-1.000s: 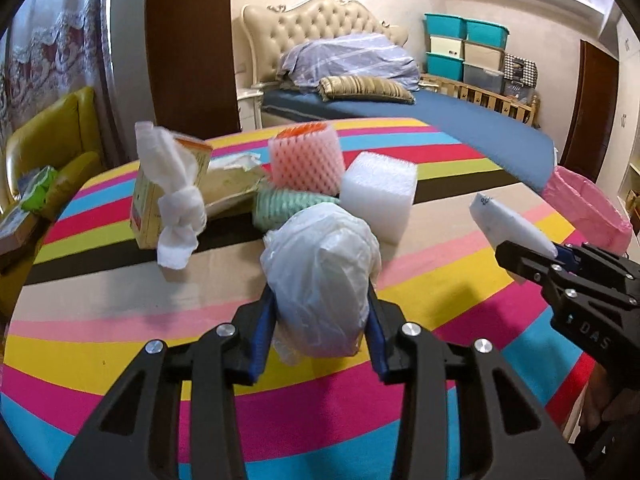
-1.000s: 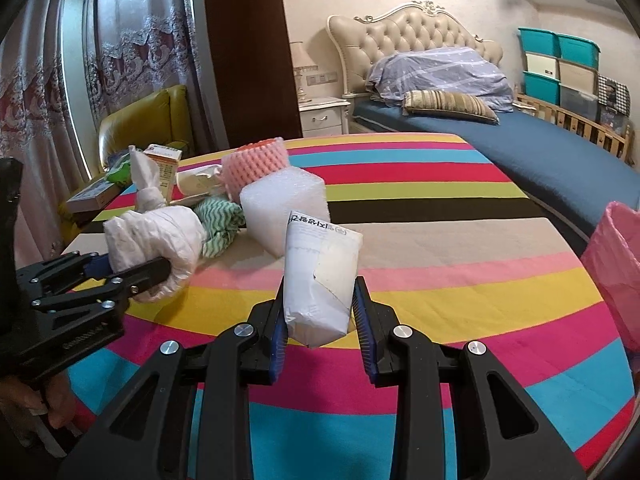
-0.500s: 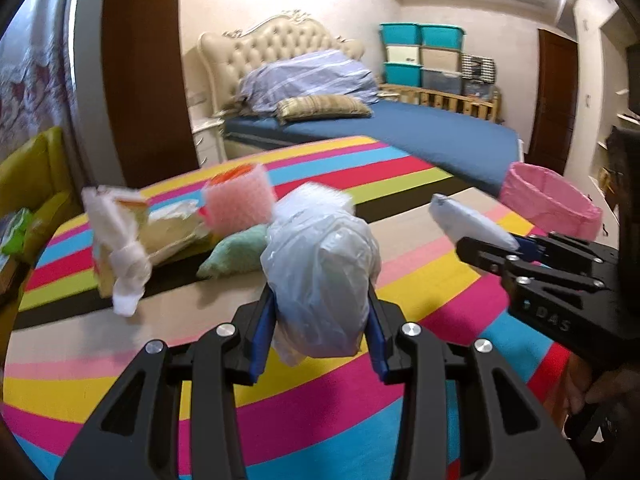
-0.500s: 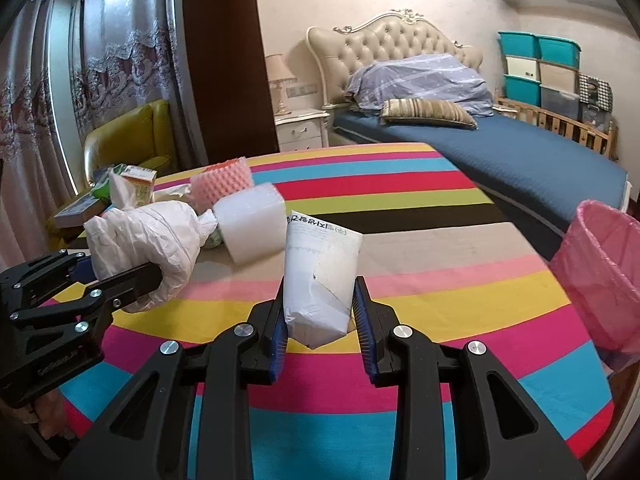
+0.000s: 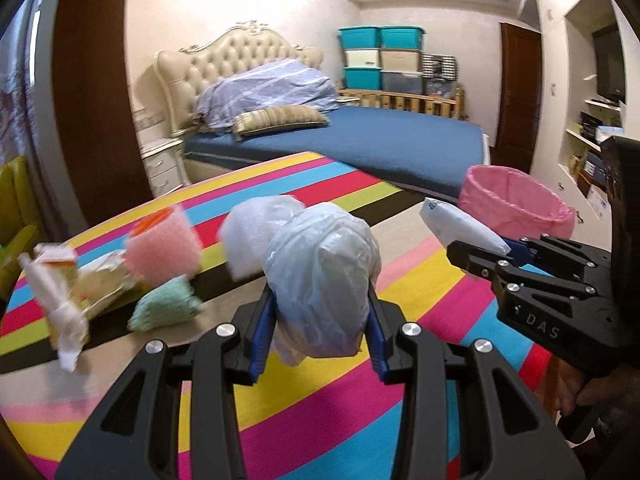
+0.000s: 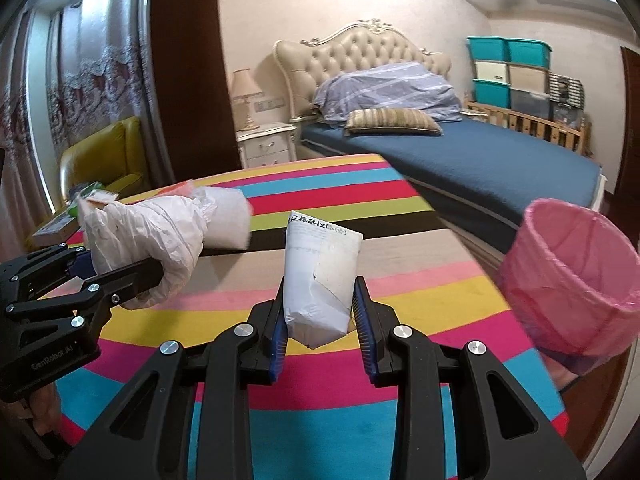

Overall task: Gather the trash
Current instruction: 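Carry the plastic bag and foam sleeve to the pink wastebasket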

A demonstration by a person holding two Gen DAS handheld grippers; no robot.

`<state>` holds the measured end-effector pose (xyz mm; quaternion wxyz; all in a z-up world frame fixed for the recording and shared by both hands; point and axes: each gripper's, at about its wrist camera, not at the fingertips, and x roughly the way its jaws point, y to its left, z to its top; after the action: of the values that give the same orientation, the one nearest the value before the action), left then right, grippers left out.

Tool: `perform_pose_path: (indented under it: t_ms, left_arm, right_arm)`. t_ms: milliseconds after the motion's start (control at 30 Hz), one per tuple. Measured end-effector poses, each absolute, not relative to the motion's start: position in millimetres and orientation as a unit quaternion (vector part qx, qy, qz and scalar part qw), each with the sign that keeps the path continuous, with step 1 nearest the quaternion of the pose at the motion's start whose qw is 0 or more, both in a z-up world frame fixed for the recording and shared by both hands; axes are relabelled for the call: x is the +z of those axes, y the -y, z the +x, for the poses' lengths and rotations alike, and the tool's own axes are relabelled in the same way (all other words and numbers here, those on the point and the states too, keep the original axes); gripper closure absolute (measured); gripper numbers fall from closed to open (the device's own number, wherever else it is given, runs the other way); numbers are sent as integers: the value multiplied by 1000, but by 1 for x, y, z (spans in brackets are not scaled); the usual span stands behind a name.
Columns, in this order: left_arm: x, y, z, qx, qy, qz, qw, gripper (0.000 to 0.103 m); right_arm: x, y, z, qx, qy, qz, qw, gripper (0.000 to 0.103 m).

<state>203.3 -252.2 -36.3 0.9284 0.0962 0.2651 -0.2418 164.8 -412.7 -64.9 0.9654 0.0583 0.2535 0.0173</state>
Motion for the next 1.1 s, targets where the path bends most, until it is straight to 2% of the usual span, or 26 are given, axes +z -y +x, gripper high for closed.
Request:
perform_pose_path:
  t_ms: [733,1100]
  left_arm:
    - [-21,362,203,-326,-247,127,904,64]
    - [-14,466,223,-393,-246,121,878,64]
  right_arm:
    - [-60,539,133,-98,-220,98,966,73]
    - [-64,611,127,-164,-222,83,958,73]
